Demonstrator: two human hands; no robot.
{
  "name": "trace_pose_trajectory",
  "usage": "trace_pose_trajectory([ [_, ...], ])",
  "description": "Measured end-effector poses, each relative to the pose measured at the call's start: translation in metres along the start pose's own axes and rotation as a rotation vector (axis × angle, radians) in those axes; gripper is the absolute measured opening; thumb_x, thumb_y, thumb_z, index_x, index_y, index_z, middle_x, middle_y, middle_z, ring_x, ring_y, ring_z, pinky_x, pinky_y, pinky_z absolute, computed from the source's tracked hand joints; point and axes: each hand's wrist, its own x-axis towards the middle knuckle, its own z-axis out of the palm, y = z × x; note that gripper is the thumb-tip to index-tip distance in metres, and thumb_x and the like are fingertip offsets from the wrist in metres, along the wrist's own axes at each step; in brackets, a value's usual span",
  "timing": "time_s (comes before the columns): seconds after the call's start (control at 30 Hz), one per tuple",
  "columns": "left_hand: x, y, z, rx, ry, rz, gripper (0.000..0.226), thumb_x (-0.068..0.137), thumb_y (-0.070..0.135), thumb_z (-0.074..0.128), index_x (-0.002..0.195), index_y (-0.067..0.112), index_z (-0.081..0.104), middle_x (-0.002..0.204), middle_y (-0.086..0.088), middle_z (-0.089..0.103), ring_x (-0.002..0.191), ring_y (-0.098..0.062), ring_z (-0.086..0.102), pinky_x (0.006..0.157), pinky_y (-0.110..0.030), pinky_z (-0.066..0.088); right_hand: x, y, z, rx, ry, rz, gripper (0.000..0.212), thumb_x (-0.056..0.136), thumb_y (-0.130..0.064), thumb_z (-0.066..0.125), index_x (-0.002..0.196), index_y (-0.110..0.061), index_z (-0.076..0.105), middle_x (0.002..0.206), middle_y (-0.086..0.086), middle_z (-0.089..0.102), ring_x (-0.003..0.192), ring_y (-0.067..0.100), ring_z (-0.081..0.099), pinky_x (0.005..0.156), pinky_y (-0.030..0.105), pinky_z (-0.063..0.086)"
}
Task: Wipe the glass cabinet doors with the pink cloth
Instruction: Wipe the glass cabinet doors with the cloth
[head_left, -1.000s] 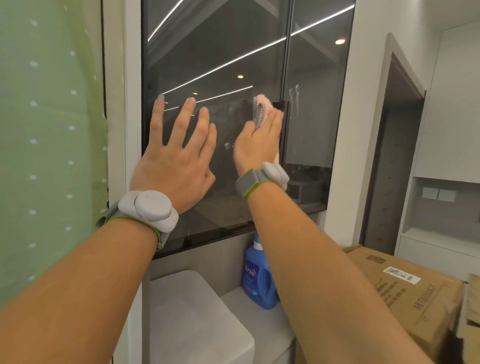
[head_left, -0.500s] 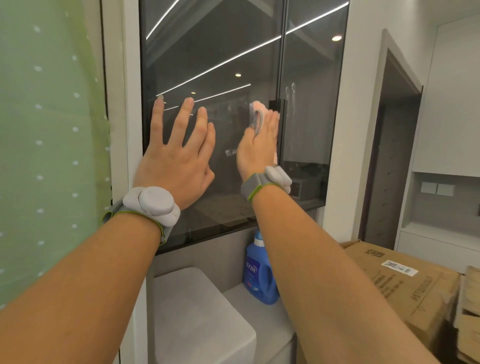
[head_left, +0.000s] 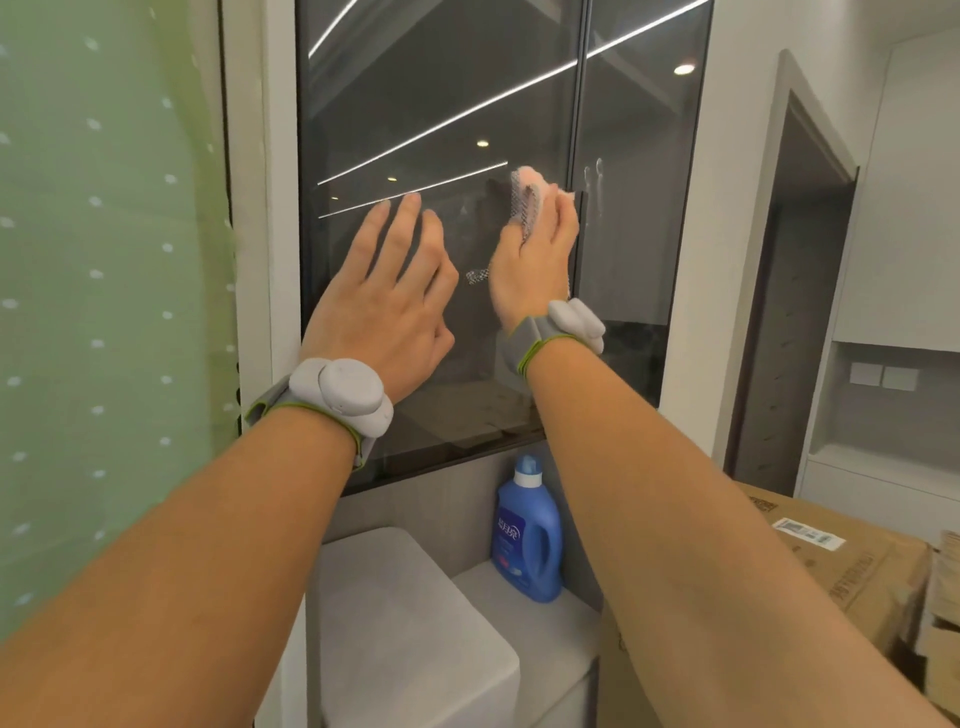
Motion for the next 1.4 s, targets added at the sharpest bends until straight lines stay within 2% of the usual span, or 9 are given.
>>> trace_pose_trajectory([
  [0.13,0.0,0.002,-0.001,0.011,0.013,-0.004,0.056,0.102,0.032,0.036,0.144,-0.003,0.046,0.161,-0.027,0.037,0.156,-0.047,0.025,0.129,-0.058,0.022,-0.023,0.019,0.012,0.028,0.068,0.054,0.066,0.106,-0.027,0.039,0.164,-0.013,0.011,0.173,0.004,0.018,0.157,0.023,0.029,0.124,0.045,0.032],
  [0.37,-0.001,0.0,-0.004,0.012,-0.014,-0.009,0.056,0.103,0.033,0.035,0.146,-0.003,0.043,0.162,-0.027,0.034,0.157,-0.047,0.023,0.129,-0.057,0.021,-0.09,0.043,0.019,0.024,0.104,0.183,0.063,0.107,-0.024,0.039,0.164,-0.011,0.014,0.173,0.005,0.018,0.16,0.021,0.02,0.131,0.036,0.017],
  [0.53,0.0,0.001,-0.006,-0.005,-0.018,-0.003,0.056,0.103,0.032,0.038,0.145,-0.004,0.044,0.161,-0.029,0.035,0.156,-0.048,0.024,0.129,-0.057,0.021,-0.063,0.013,0.005,0.019,0.051,-0.067,0.046,0.103,-0.028,0.036,0.148,-0.027,0.038,0.156,-0.012,0.031,0.148,0.025,0.042,0.114,0.052,0.044],
  [0.73,0.0,0.001,0.0,-0.047,0.039,-0.007,0.053,0.102,0.026,0.041,0.144,-0.007,0.044,0.159,-0.03,0.037,0.155,-0.05,0.026,0.128,-0.058,0.022,-0.022,-0.004,0.018,0.034,0.029,0.053,0.062,0.108,-0.026,0.036,0.163,-0.008,0.014,0.174,0.01,0.011,0.162,0.021,0.005,0.133,0.041,0.007],
  [0.93,0.0,0.0,0.001,-0.034,0.05,-0.016,0.054,0.103,0.026,0.034,0.146,-0.007,0.041,0.16,-0.03,0.034,0.155,-0.05,0.023,0.127,-0.059,0.022,-0.083,0.041,0.009,-0.04,0.032,0.181,0.065,0.108,-0.04,0.029,0.165,-0.016,0.008,0.173,0.003,0.017,0.159,0.021,0.023,0.129,0.043,0.023],
  [1.1,-0.001,0.0,-0.001,-0.05,0.021,-0.009,0.055,0.105,0.026,0.03,0.148,-0.007,0.038,0.162,-0.03,0.03,0.156,-0.05,0.019,0.128,-0.059,0.019,-0.126,0.051,0.012,-0.06,0.074,0.276,0.061,0.109,-0.026,0.038,0.164,-0.012,0.014,0.173,0.004,0.018,0.161,0.02,0.018,0.13,0.041,0.021],
  [1.2,-0.002,0.001,-0.002,-0.075,0.011,-0.011,0.054,0.108,0.026,0.028,0.148,-0.008,0.04,0.163,-0.031,0.03,0.157,-0.051,0.018,0.129,-0.059,0.018,-0.115,0.027,0.015,-0.059,0.073,0.066,0.052,0.103,-0.025,0.033,0.154,-0.014,0.038,0.159,0.009,0.04,0.15,0.03,0.037,0.123,0.048,0.033],
  [1.33,-0.002,0.001,-0.001,-0.132,0.029,-0.029,0.055,0.11,0.026,0.026,0.148,-0.01,0.041,0.163,-0.032,0.03,0.157,-0.051,0.018,0.129,-0.059,0.016,-0.079,0.007,0.017,-0.021,0.006,-0.004,0.068,0.098,-0.035,0.029,0.16,-0.008,0.028,0.169,0.012,0.026,0.159,0.022,0.019,0.13,0.032,0.015],
  [1.4,-0.003,-0.001,0.0,-0.137,0.027,-0.03,0.055,0.109,0.024,0.025,0.15,-0.01,0.039,0.163,-0.032,0.029,0.157,-0.051,0.018,0.129,-0.06,0.016,-0.074,0.021,0.01,-0.056,0.035,-0.062,0.054,0.099,-0.032,0.03,0.151,-0.021,0.04,0.157,0.004,0.039,0.145,0.018,0.039,0.118,0.04,0.041],
])
